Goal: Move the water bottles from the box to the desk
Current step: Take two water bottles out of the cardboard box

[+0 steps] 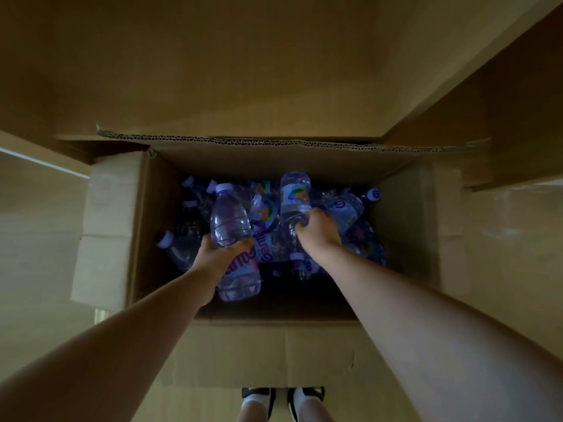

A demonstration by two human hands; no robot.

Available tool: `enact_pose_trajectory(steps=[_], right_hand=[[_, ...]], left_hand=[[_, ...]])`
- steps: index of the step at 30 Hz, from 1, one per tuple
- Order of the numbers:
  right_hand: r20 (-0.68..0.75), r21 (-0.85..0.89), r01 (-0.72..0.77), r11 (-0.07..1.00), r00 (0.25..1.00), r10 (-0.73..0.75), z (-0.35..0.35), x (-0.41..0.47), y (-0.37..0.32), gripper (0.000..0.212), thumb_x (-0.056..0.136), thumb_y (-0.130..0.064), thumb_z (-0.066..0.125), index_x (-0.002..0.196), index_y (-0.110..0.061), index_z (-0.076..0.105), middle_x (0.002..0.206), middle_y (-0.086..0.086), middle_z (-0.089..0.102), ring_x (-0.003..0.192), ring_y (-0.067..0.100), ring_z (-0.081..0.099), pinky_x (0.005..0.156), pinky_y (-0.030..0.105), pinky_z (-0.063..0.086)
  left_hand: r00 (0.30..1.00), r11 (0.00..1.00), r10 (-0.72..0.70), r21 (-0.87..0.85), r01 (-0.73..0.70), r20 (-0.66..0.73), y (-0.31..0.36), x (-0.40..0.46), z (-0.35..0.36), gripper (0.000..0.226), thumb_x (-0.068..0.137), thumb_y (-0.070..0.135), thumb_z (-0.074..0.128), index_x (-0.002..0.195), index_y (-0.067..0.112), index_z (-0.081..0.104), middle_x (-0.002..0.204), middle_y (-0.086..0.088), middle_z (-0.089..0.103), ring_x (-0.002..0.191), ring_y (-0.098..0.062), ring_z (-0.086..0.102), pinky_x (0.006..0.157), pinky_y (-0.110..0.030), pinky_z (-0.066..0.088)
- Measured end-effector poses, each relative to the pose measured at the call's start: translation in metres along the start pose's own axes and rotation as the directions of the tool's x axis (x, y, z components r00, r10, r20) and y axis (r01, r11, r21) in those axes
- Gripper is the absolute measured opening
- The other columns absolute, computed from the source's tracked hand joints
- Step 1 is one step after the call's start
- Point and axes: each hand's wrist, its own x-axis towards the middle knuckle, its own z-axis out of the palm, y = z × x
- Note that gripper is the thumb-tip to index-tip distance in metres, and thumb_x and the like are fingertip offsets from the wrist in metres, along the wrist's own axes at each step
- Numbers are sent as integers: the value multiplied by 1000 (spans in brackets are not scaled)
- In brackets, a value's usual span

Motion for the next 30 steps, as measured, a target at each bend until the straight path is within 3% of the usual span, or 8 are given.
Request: enact_pose_trajectory(steps=[6,11,16,19,23,26,28,30], right_hand=[[22,-27,-61,998,998,61,11,47,-17,73,88,-40,67,141,-4,31,143,18,36,132,36,36,102,45,42],[88,7,-195,981,977,194,29,65,-11,90,79,-40,77,141,-12,18,145,23,32,131,41,39,99,46,40],[177,124,-254,959,957,230,27,73,-1,108,73,-32,83,149,-26,6,147,18,34,129,40,42,103,49,43],[295,136,-224,965,939,176,10,72,4,110,69,-30,85,151,-28,11,147,11,37,128,35,44,103,47,44],[485,-14,-106,994,869,99,-30,68,6,100,71,-24,83,151,-29,22,149,3,38,126,28,48,100,45,48],[626,-281,124,952,776,83,-60,63,-14,90,75,-20,79,149,-34,29,150,1,37,127,27,46,99,36,46],[704,-515,381,768,699,125,-65,58,-39,83,79,-19,76,148,-35,32,155,-1,29,136,26,36,96,31,40],[749,-623,597,505,643,163,-54,48,-63,79,83,-15,72,149,-33,33,157,-1,24,138,25,33,92,31,41]], left_hand=[[999,999,28,36,-29,31,-1,22,3,61,74,25,78,123,18,44,102,-10,66,87,-25,67,78,-40,56],[996,996,70,55,-73,59,0,34,2,58,73,26,79,119,23,46,102,-6,66,86,-21,68,71,-35,56],[994,994,96,40,-99,58,3,34,0,29,75,25,78,89,32,54,78,4,69,61,-7,69,51,-21,50],[994,994,93,60,-96,57,5,29,-2,27,75,23,78,85,32,54,77,4,69,64,-10,69,53,-23,51],[996,995,70,67,-73,46,8,21,-4,32,75,23,78,94,28,52,88,0,66,75,-14,66,55,-25,49],[998,997,63,44,-64,27,10,15,-7,46,75,23,78,111,23,49,96,-3,66,80,-16,65,58,-26,48],[997,997,78,17,-78,3,11,12,-8,49,75,22,78,115,20,50,98,-5,66,82,-18,66,60,-26,49],[996,996,85,-19,-85,-13,12,11,-9,50,75,21,78,117,18,51,99,-6,67,84,-20,67,61,-27,51]])
